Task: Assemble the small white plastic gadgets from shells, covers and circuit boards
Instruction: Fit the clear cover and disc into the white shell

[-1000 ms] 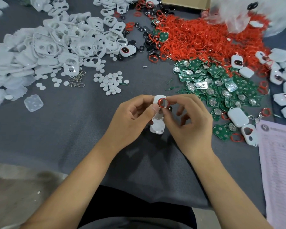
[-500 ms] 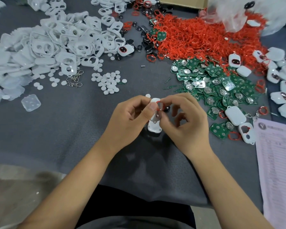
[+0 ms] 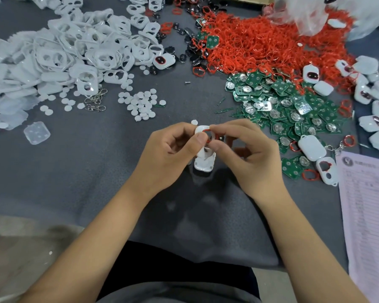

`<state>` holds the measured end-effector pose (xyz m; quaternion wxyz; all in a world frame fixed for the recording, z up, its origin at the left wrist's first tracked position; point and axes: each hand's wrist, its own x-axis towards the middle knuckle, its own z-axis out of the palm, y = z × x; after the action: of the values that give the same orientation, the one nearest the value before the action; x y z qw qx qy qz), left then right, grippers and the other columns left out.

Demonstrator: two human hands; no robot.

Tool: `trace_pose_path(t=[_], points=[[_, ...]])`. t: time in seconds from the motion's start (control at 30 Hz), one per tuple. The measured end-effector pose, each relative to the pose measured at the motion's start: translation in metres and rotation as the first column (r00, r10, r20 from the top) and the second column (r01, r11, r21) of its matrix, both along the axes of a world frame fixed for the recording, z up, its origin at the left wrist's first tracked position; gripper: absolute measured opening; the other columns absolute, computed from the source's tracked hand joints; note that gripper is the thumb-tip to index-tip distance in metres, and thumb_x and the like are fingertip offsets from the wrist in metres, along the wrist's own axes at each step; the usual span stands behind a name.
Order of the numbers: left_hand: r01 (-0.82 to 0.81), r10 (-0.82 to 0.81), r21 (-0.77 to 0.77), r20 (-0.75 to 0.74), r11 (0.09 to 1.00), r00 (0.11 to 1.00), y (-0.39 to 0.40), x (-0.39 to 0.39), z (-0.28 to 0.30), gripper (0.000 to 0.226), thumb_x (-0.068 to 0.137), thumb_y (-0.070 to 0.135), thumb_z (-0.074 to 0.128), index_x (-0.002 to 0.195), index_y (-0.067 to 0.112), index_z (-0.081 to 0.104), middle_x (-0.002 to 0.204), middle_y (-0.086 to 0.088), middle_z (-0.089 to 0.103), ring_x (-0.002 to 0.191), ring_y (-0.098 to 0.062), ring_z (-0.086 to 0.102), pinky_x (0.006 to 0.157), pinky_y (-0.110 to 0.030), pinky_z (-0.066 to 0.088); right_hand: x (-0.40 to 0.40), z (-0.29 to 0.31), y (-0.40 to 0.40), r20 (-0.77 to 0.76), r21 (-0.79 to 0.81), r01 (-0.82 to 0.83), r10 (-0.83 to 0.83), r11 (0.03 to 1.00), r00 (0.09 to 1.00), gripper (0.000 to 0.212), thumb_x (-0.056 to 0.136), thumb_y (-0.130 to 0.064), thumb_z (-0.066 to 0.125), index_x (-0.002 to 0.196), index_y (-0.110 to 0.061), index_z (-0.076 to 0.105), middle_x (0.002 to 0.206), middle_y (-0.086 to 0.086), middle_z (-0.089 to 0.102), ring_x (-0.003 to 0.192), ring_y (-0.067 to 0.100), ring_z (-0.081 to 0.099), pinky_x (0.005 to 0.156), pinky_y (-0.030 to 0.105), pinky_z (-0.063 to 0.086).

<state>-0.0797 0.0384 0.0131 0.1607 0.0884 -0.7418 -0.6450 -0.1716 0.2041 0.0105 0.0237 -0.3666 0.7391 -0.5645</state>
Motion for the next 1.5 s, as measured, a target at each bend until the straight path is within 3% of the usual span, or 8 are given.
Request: trace_pose_path(t=[0.1, 0.27, 0.47, 0.63, 0.77, 0.93, 1.1, 1.5], points=[[0.010, -0.010, 0.035, 0.000, 0.999, 1.000, 0.000, 0.000, 0.001, 0.016, 0.104, 0.025, 0.060, 0.100, 0.020, 0.074, 0.087, -0.007, 0.074, 0.075, -0.009, 0.066, 0.069, -0.018, 0.052, 0.001, 0.001, -0.003, 0.255, -0.125, -0.030, 0.061, 0.992, 0.965, 0.023, 0.100, -0.017, 0.068, 0.122, -0.022, 0.071, 0.105, 0.001, 0.070, 0.074, 0.011, 0.066, 0.051, 0.026, 0.052], [0.019, -0.019, 0.055, -0.001, 0.998, 1.000, 0.000, 0.001, 0.002, 0.019, 0.104, 0.033, 0.055, 0.099, 0.029, 0.073, 0.087, 0.002, 0.075, 0.080, -0.007, 0.068, 0.073, -0.017, 0.051, 0.001, 0.009, -0.013, 0.690, -0.267, -0.094, 0.258, 0.959, 0.676, 0.025, 0.090, -0.036, 0.071, 0.110, -0.023, 0.078, 0.098, 0.007, 0.074, 0.069, 0.017, 0.067, 0.041, 0.024, 0.049], [0.031, -0.031, 0.050, 0.008, 0.998, 0.999, -0.002, 0.001, -0.001, 0.023, 0.107, 0.036, 0.051, 0.110, 0.031, 0.073, 0.096, 0.009, 0.078, 0.088, -0.007, 0.073, 0.078, -0.019, 0.055, -0.005, 0.013, -0.017, 0.852, -0.274, -0.141, 0.308, 0.951, 0.422, 0.033, 0.080, -0.040, 0.074, 0.101, -0.014, 0.078, 0.086, 0.004, 0.072, 0.066, 0.010, 0.064, 0.041, 0.016, 0.042], [0.024, -0.025, 0.040, 0.017, 0.999, 1.000, -0.002, 0.000, -0.005, 0.025, 0.106, 0.043, 0.052, 0.108, 0.034, 0.075, 0.092, 0.001, 0.078, 0.076, -0.016, 0.072, 0.071, -0.039, 0.061, -0.011, 0.014, -0.016, 0.903, -0.270, -0.162, 0.307, 0.949, 0.299, 0.052, 0.089, -0.033, 0.064, 0.132, -0.005, 0.055, 0.095, 0.010, 0.066, 0.074, 0.018, 0.067, 0.039, 0.014, 0.040], [0.040, -0.042, 0.080, 0.016, 0.996, 0.999, -0.001, 0.000, -0.005, 0.021, 0.105, 0.038, 0.058, 0.102, 0.031, 0.077, 0.089, 0.000, 0.077, 0.075, -0.018, 0.070, 0.070, -0.043, 0.060, -0.014, 0.014, -0.016, 0.905, -0.283, -0.195, 0.328, 0.939, 0.269, 0.055, 0.083, -0.039, 0.071, 0.123, -0.003, 0.062, 0.092, 0.008, 0.067, 0.069, 0.013, 0.066, 0.038, 0.012, 0.040], [0.073, -0.074, 0.042, 0.018, 0.996, 0.997, 0.000, 0.001, -0.005, 0.020, 0.101, 0.035, 0.060, 0.090, 0.023, 0.071, 0.072, 0.005, 0.074, 0.060, -0.006, 0.063, 0.059, -0.018, 0.050, -0.017, 0.014, -0.014, 0.889, -0.272, -0.250, 0.342, 0.929, 0.304, 0.042, 0.086, -0.043, 0.068, 0.108, -0.007, 0.072, 0.083, 0.009, 0.073, 0.065, 0.015, 0.070, 0.039, 0.013, 0.042], [0.053, -0.052, -0.012, 0.041, 0.999, 0.998, 0.000, 0.002, -0.008, 0.034, 0.104, 0.038, 0.056, 0.078, 0.016, 0.062, 0.060, 0.008, 0.064, 0.052, -0.002, 0.054, 0.056, -0.012, 0.041, -0.015, 0.013, -0.015, 0.863, -0.221, -0.242, 0.305, 0.945, 0.402, 0.035, 0.096, -0.038, 0.058, 0.100, -0.006, 0.072, 0.075, 0.005, 0.071, 0.055, 0.006, 0.061, 0.040, 0.015, 0.045], [0.035, -0.031, -0.041, 0.111, 0.999, 0.993, -0.001, -0.001, -0.006, 0.049, 0.097, 0.045, 0.054, 0.084, -0.001, 0.062, 0.057, 0.012, 0.056, 0.053, -0.003, 0.045, 0.053, -0.017, 0.037, -0.012, 0.012, -0.019, 0.852, -0.173, -0.192, 0.245, 0.966, 0.463, 0.034, 0.090, -0.039, 0.062, 0.086, -0.008, 0.074, 0.072, 0.011, 0.069, 0.051, 0.011, 0.060, 0.049, 0.023, 0.057]])
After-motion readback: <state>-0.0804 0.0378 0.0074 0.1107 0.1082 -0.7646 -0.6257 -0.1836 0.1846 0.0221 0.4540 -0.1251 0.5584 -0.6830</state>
